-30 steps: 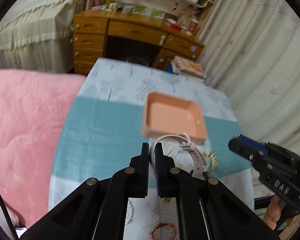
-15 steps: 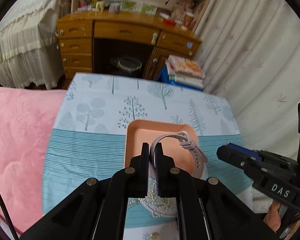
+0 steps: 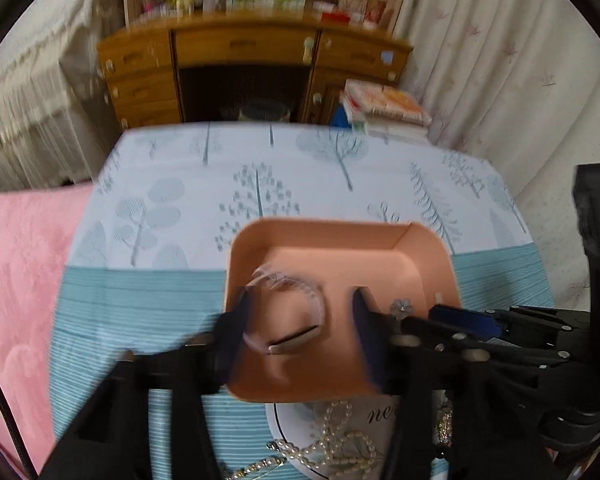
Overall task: Organize jewelry
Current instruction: 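Carry the watch and brooch into the pink box and open both tools, then lift both tools out of the pink box and back over the jewelry, then grasp the white pearl bracelet with the left tool while the right tool grasps the red beaded bracelet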
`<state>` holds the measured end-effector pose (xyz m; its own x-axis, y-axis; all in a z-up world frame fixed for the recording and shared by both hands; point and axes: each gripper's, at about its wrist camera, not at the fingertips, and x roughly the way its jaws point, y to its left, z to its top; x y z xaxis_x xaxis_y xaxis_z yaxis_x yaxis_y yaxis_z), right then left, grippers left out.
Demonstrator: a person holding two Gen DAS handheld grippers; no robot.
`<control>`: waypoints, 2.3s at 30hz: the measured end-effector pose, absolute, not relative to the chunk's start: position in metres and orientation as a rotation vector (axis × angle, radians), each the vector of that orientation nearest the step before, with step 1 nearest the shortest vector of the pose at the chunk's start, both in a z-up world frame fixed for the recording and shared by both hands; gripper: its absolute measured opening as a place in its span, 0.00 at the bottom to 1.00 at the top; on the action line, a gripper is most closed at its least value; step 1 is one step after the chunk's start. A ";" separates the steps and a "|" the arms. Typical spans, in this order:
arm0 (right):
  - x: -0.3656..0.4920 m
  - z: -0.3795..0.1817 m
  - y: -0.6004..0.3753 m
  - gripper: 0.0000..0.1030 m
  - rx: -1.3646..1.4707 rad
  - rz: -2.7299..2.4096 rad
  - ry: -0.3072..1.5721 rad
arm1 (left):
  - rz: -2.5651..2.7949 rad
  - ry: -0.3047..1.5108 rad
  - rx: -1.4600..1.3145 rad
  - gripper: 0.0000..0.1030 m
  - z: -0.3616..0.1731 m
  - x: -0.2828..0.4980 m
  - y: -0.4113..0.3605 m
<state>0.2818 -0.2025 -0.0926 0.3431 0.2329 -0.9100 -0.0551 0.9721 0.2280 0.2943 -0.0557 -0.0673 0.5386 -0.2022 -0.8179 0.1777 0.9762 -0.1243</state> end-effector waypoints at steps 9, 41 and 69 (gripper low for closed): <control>0.252 -0.065 -0.203 0.42 0.158 0.199 1.100 | -0.287 0.815 -0.077 0.81 -0.028 0.252 -0.036; 0.047 0.003 -0.165 0.59 0.084 0.365 0.842 | -0.149 0.863 -0.069 0.90 -0.005 0.060 0.066; 0.009 -0.134 -0.084 0.24 -0.330 0.441 1.103 | -0.065 1.074 -0.045 0.89 -0.111 0.044 0.079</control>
<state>0.0087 -0.0837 -0.1342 0.3797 0.1770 -0.9080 -0.4974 0.8666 -0.0391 0.0441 0.0785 -0.1114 0.4754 -0.0747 -0.8766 0.0311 0.9972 -0.0681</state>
